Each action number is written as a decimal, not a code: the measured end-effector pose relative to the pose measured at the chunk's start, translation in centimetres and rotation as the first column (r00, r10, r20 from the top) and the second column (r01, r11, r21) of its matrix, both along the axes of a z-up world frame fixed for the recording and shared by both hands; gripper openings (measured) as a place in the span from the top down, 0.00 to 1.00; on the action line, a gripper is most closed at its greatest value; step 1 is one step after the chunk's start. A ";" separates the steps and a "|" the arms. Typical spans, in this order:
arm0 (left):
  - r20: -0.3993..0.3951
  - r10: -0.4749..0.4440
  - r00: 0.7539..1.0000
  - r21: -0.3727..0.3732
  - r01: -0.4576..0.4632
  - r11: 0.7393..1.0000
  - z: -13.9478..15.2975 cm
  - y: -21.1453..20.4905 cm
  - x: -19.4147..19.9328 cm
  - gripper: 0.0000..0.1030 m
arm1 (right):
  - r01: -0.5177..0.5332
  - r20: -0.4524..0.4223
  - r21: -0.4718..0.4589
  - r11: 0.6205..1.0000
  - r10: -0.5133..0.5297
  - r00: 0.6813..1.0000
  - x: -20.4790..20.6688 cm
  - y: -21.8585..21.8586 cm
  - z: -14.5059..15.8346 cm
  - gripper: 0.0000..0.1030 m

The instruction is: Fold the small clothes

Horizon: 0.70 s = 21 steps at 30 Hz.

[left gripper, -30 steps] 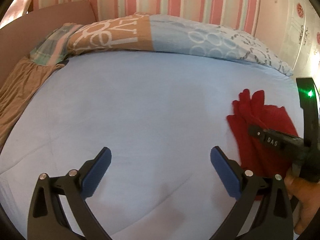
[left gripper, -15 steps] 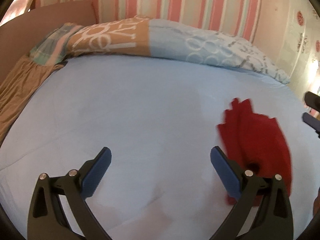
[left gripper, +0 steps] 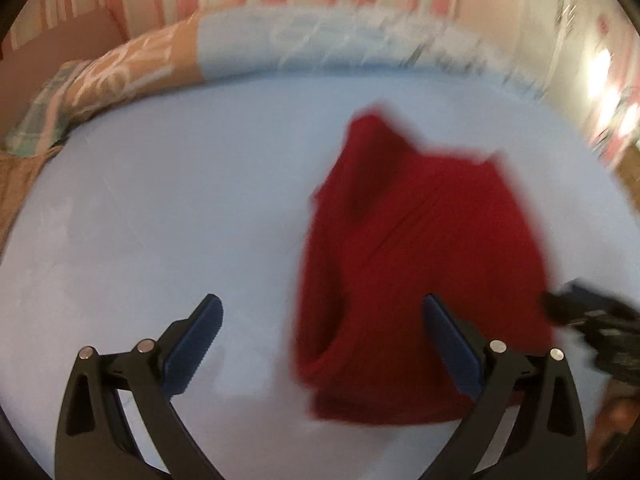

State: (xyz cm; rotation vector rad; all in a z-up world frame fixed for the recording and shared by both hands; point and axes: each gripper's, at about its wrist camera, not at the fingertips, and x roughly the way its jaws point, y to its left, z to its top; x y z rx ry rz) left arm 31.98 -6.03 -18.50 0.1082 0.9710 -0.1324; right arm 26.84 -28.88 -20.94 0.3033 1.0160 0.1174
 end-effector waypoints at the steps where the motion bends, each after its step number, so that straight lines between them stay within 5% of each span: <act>1: -0.031 0.032 0.999 0.017 -0.032 0.999 -1.4 0.8 0.2 0.02 | -0.009 -0.018 -0.031 0.999 0.009 1.000 -0.2 0.3 -0.8 0.16; 4: -0.093 0.091 0.991 -0.024 -0.094 0.995 -3.8 3.0 0.2 0.01 | -0.047 -0.065 -0.084 0.995 0.042 0.997 -0.4 1.1 -3.1 0.13; 9: -0.028 0.036 0.999 0.044 -0.035 0.998 -3.1 1.7 -0.6 0.01 | -0.059 -0.044 -0.146 0.987 0.053 0.998 -0.3 1.4 -3.5 0.07; 12: -0.004 0.019 1.000 -0.050 -0.019 0.999 -1.4 2.5 -0.8 0.02 | -0.041 -0.006 -0.098 0.994 0.041 0.999 -0.5 0.2 -1.4 0.08; 15: 0.086 -0.003 0.996 -0.108 0.013 0.994 2.2 3.4 -1.4 0.02 | -0.021 0.128 -0.144 0.989 0.040 0.991 -0.5 -0.9 2.7 0.08; 21: 0.199 -0.028 0.980 -0.089 0.047 0.995 7.1 2.0 2.1 0.02 | 0.020 0.161 -0.209 0.978 0.014 0.987 3.9 -2.6 4.7 0.05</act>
